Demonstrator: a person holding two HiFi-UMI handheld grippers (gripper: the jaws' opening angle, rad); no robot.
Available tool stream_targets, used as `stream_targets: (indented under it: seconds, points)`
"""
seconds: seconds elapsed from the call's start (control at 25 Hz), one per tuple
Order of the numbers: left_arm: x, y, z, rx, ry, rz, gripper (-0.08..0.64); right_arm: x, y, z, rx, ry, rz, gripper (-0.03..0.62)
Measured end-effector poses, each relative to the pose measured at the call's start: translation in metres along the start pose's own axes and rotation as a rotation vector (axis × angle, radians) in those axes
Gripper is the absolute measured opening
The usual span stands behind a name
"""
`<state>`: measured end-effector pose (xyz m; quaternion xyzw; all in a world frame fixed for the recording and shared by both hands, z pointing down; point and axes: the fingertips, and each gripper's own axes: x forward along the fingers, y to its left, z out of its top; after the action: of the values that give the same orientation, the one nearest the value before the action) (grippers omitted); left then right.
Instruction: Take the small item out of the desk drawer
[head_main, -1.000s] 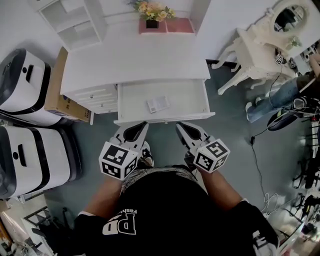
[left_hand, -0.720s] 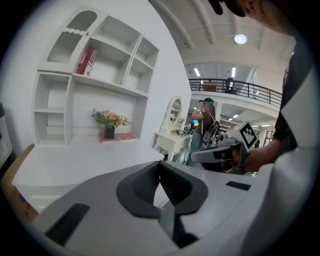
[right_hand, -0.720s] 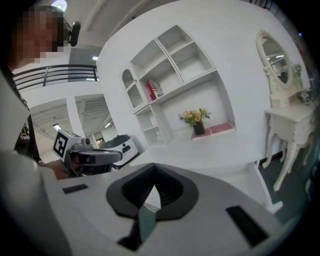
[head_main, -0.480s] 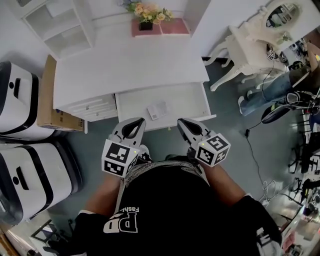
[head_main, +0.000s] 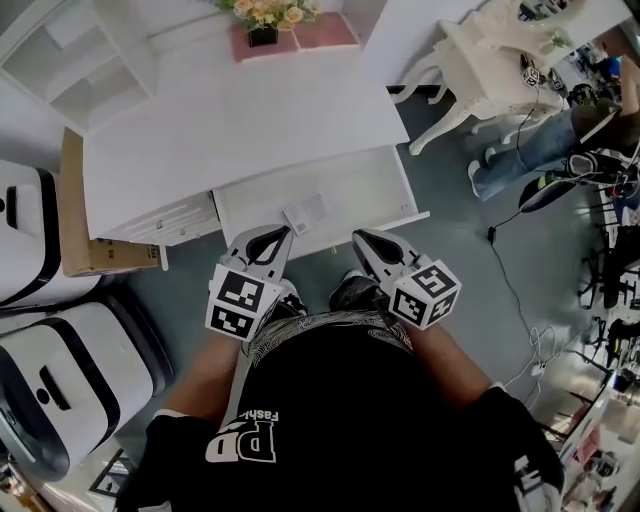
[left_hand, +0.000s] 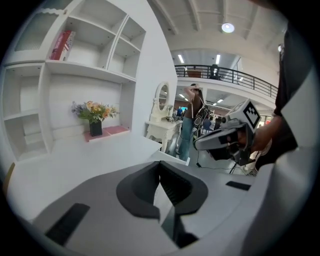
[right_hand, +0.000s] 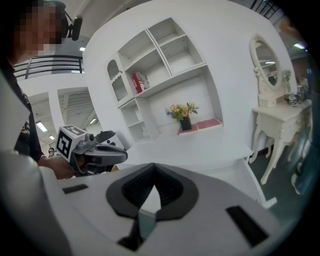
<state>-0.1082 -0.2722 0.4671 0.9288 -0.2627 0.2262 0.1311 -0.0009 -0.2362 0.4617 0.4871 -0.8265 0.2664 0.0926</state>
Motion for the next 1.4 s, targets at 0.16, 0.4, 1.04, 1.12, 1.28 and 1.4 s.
stream_targets:
  seconds: [0.16,0.4,1.04,1.12,1.28,1.4]
  points:
    - [0.018,-0.003,-0.003,0.019,0.05,-0.01,0.014,0.001,-0.015,0.0,0.025,0.006,0.006,0.009]
    - [0.063,-0.004,-0.025,0.112,0.174,0.009,0.014,0.006,-0.044,0.013,0.02,0.009,0.045,0.009]
    - [0.206,0.009,-0.145,0.445,0.7,-0.089,0.219,0.007,-0.123,0.022,0.087,0.012,0.117,0.009]
    - [0.219,0.011,-0.158,0.387,0.74,-0.101,0.272,0.008,-0.13,0.019,0.093,0.019,0.124,0.009]
    - [0.242,0.014,-0.175,0.284,0.793,-0.112,0.321,0.009,-0.144,0.014,0.111,0.032,0.133,0.009]
    - [0.256,0.018,-0.185,0.264,0.815,-0.103,0.339,0.011,-0.158,0.008,0.135,0.037,0.133,0.009]
